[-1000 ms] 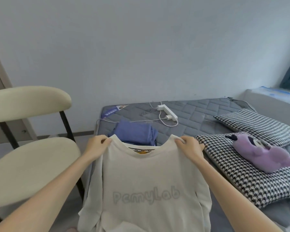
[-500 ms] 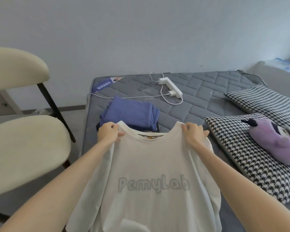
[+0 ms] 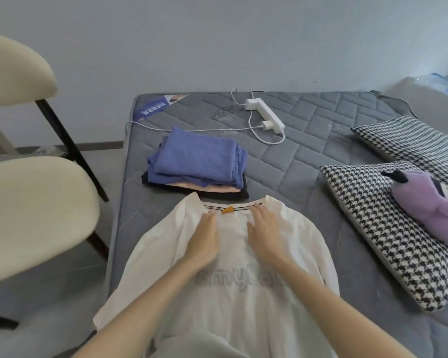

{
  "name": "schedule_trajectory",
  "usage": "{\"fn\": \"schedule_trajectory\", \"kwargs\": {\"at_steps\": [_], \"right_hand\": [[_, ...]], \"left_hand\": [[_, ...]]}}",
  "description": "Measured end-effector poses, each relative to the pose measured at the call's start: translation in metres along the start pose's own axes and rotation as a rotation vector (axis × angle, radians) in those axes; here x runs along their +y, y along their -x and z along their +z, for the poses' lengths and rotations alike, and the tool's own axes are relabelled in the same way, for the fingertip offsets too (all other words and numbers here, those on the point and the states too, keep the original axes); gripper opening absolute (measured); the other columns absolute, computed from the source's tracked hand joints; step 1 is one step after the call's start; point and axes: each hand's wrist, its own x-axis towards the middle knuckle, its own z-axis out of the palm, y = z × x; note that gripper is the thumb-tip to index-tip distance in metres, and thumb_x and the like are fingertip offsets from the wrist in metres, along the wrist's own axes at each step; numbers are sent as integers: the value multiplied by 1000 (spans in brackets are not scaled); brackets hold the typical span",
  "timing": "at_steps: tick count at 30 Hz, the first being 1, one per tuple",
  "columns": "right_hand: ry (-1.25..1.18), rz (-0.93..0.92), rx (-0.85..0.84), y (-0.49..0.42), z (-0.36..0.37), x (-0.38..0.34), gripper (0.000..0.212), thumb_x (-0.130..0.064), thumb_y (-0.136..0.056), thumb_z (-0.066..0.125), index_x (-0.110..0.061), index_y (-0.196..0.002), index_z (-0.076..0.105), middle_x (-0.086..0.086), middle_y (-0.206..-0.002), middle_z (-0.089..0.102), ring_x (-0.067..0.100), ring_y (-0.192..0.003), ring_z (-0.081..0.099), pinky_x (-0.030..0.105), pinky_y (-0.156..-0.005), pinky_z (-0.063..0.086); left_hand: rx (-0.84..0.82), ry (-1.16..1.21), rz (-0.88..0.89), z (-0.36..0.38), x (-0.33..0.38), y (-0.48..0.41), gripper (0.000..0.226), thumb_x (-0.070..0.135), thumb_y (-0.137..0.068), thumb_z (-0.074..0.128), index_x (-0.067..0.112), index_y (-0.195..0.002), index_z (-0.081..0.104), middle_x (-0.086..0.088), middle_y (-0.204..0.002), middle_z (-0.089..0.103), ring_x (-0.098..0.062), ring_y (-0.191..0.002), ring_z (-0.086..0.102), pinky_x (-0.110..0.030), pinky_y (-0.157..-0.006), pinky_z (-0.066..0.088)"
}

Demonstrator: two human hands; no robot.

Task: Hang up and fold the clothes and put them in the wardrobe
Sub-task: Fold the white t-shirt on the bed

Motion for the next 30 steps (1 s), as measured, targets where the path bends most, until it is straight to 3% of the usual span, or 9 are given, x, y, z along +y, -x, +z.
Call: {"fn": "schedule_trajectory", "kwargs": {"at_steps": [3, 8, 12, 17, 19, 21, 24, 27, 30], "right_hand": [[-18, 13, -177, 23, 28, -7, 53, -26, -104, 27, -16, -154, 12, 0, -163, 6, 20, -150, 1, 41, -120, -1], [144, 37, -209, 38, 43, 35, 54, -50, -102, 12, -43, -151, -9, -9, -161, -15, 20, -148, -17, 49, -117, -11], [125, 177, -196, 28, 39, 52, 55, -59, -98, 14, -49, -149, -4, -7, -161, -12, 27, -147, -17, 54, -115, -15], [108, 257, -283, 20, 36, 45, 58, -58, -99, 15, -43, -151, -6, -1, -161, -17, 31, -146, -20, 57, -113, -14], [61, 270, -265, 18, 32, 37, 57, -48, -102, 22, -33, -154, 4, 3, -162, -8, 31, -148, -11, 56, -115, -5], [-6, 216, -142, 20, 29, 24, 52, -32, -101, 35, -21, -150, 26, 7, -159, 16, 30, -146, 10, 47, -116, 12], [-198, 128, -22, 27, 30, -2, 40, -18, -96, 46, -19, -135, 49, 3, -144, 43, 25, -130, 35, 37, -105, 32], [-338, 66, -95, 30, 35, -37, 32, -16, -97, 46, -21, -128, 55, 1, -135, 52, 22, -120, 48, 38, -100, 40], [-476, 27, -173, 33, 38, -73, 28, -21, -98, 47, -22, -123, 59, -3, -125, 60, 18, -107, 57, 41, -94, 48]], "left_hand": [[-69, -230, -62, 30, -6, 11, 57, 9, -102, 25, 12, -153, -1, -4, -161, -10, -23, -148, -11, -38, -120, 2], [-20, -413, -141, 40, -51, 30, 63, 50, -101, 20, 29, -151, -12, 1, -157, -25, -19, -145, -22, -39, -116, -11], [11, -169, -241, 23, -72, 29, 66, 55, -98, 30, 40, -151, -7, -4, -160, -12, -21, -148, -8, -36, -118, 2], [-112, -143, -239, 4, -67, 31, 66, 39, -102, 30, 26, -152, -12, -6, -161, -11, -22, -148, -1, -39, -118, 18], [-88, -174, -171, -6, -65, 40, 63, 28, -102, 32, 18, -154, -2, 0, -161, -8, -17, -148, 5, -34, -115, 24], [15, -169, -70, -18, -67, 54, 53, 20, -101, 35, 15, -152, 20, 3, -160, 9, -14, -145, 18, -30, -109, 31], [220, -131, 36, -35, -73, 81, 35, 17, -100, 37, 21, -133, 50, 10, -136, 43, -10, -117, 49, -27, -85, 44], [389, -96, 27, -54, -86, 105, 25, 16, -99, 42, 19, -118, 59, 10, -113, 47, -9, -104, 49, -26, -73, 43], [464, -49, -137, -71, -108, 128, 18, 20, -97, 49, 17, -114, 56, 7, -104, 42, -10, -95, 46, -25, -69, 36]]}}
